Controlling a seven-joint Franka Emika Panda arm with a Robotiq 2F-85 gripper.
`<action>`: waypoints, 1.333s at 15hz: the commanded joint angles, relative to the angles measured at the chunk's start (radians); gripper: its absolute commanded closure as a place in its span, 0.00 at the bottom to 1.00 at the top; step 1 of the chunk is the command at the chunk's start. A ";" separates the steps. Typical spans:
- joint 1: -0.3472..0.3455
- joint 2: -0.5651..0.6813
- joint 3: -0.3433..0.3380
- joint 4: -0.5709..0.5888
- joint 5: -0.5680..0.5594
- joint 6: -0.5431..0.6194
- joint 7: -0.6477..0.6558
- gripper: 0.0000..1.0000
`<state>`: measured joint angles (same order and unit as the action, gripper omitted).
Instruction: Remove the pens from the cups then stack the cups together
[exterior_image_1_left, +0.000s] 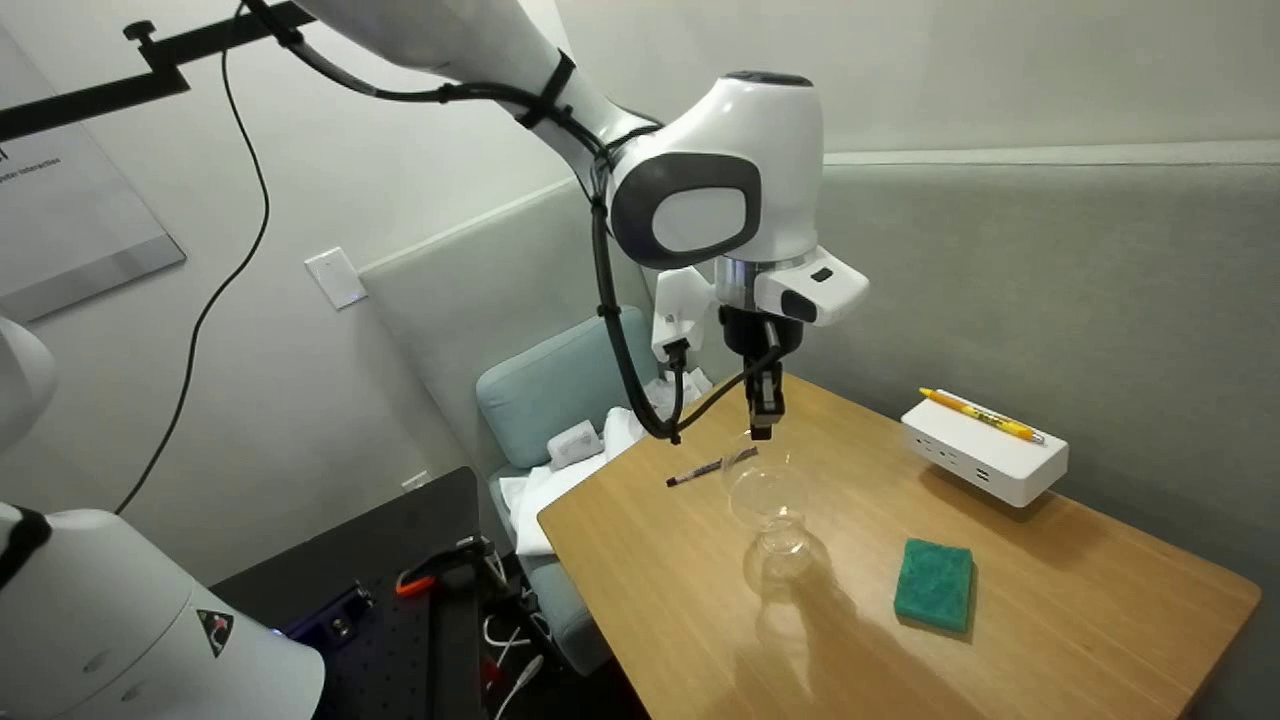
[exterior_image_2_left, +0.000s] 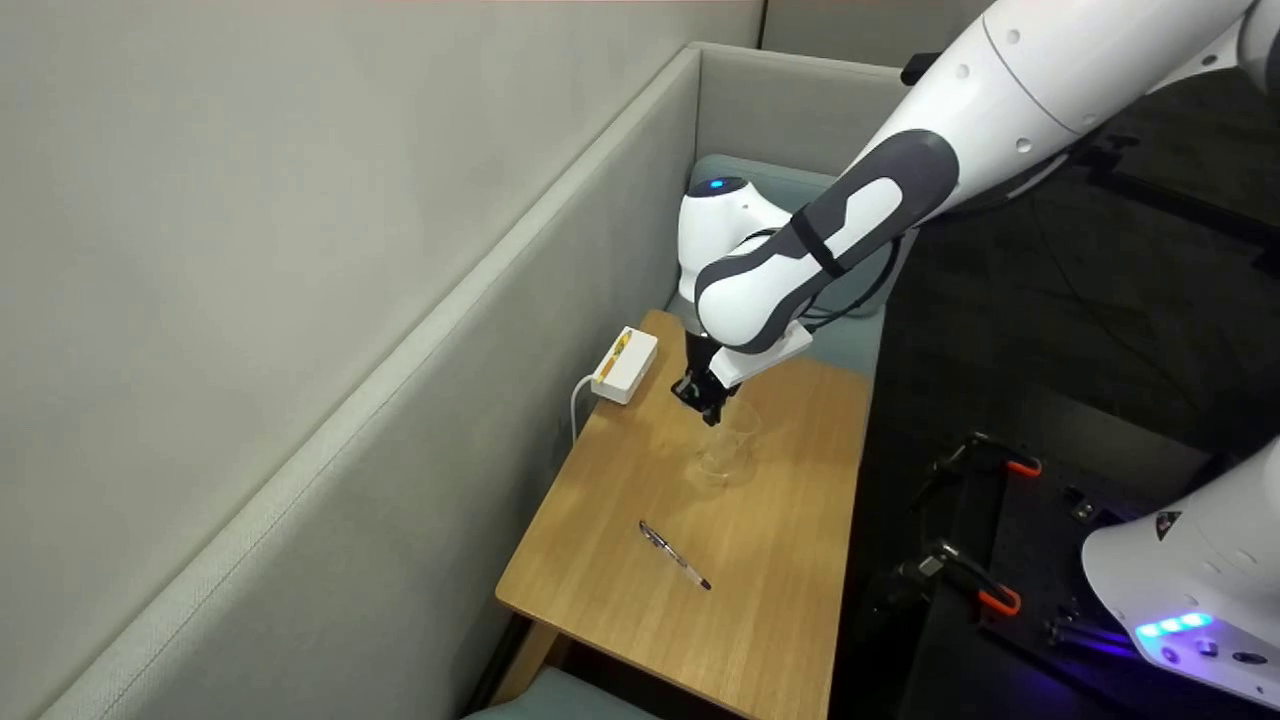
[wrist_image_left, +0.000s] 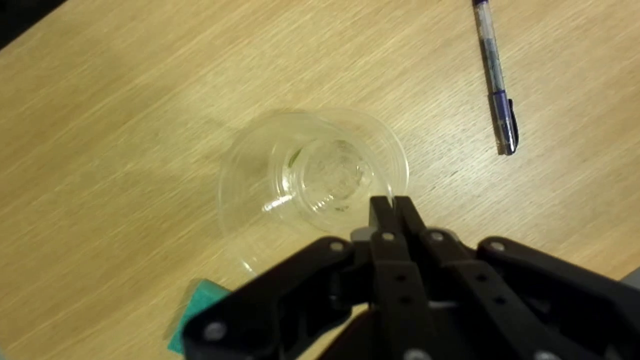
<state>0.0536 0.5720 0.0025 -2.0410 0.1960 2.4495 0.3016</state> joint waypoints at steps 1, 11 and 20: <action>0.041 0.025 -0.025 0.033 -0.040 -0.041 0.046 0.70; 0.094 -0.082 -0.066 -0.066 -0.100 -0.010 0.095 0.03; 0.114 -0.262 -0.093 -0.179 -0.267 0.017 0.186 0.00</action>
<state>0.1547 0.3802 -0.0795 -2.1584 -0.0295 2.4537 0.4468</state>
